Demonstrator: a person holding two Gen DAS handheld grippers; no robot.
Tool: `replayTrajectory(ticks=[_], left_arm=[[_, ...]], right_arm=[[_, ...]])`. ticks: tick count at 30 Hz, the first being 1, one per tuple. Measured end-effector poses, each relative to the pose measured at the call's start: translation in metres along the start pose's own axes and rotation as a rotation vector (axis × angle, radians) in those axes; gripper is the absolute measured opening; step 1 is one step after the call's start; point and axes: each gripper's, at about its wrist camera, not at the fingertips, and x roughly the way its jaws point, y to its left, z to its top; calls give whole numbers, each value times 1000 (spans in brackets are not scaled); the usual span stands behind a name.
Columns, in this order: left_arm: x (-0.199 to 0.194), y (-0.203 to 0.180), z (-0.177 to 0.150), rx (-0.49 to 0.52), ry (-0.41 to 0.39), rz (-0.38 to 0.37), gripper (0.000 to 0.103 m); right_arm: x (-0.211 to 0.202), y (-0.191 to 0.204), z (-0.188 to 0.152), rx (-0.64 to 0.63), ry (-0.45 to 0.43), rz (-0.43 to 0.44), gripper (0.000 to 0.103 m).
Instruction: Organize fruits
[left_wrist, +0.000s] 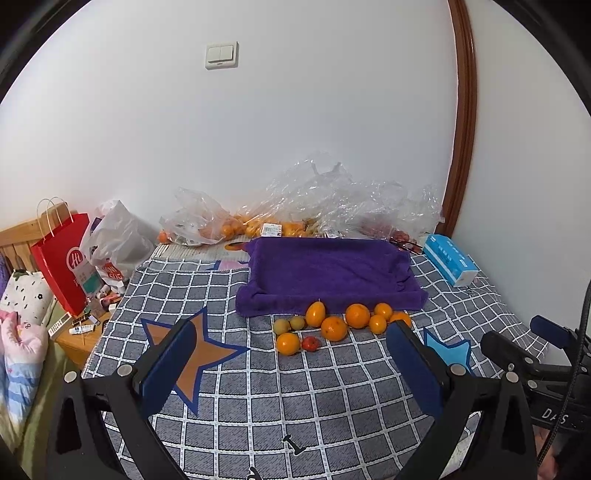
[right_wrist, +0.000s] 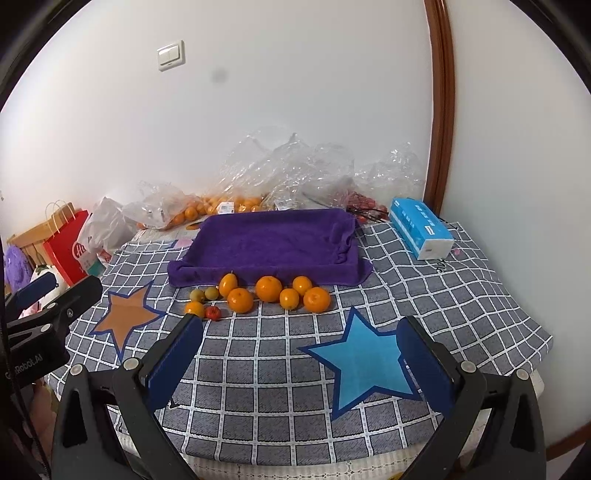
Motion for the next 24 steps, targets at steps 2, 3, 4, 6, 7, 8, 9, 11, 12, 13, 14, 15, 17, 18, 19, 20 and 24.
replayTrajectory(ticks=[2, 3, 4, 6, 7, 8, 9, 11, 12, 13, 14, 15, 17, 18, 19, 20, 24], left_arm=[[1, 0, 1, 3, 5, 2, 103], [2, 0, 1, 5, 7, 2, 103], [3, -1, 1, 6, 10, 3, 103], [4, -2, 1, 9, 13, 5, 103], [3, -3, 0, 11, 14, 6, 103], [2, -4, -1, 14, 13, 5, 103], [1, -4, -1, 18, 10, 2, 103], [-1, -5, 0, 19, 1, -6, 103], [-2, -5, 0, 18, -2, -10, 103], [-3, -5, 1, 15, -4, -17, 103], [-3, -5, 1, 15, -5, -23, 103], [-4, -6, 2, 14, -4, -27, 103], [-5, -6, 2, 14, -5, -36, 103], [-5, -7, 1, 17, -6, -38, 103], [-5, -8, 1, 21, -7, -37, 103], [-5, -8, 1, 22, -7, -36, 103], [-3, -5, -1, 7, 5, -44, 103]], right_arm=[[0, -1, 0, 1, 2, 3, 103], [0, -1, 0, 1, 1, 3, 103], [1, -1, 0, 0, 2, 3, 103], [2, -1, -1, 0, 9, 8, 103], [2, -1, -1, 1, 12, 11, 103], [3, 0, -1, -1, 14, 14, 103], [3, 0, 0, -5, 14, 14, 103], [2, 2, -1, -11, 10, 5, 103], [1, 2, -1, -14, 9, 4, 103], [1, 3, -1, -17, 8, 5, 103], [0, 3, -1, -19, 5, 3, 103], [0, 3, -1, -19, 3, 0, 103], [0, 3, 1, -18, 4, -1, 103], [0, 3, 1, -18, 3, 0, 103], [0, 3, 1, -15, 1, -2, 103], [0, 3, 2, -12, 1, -4, 103], [2, 5, 1, -19, 6, -4, 103]])
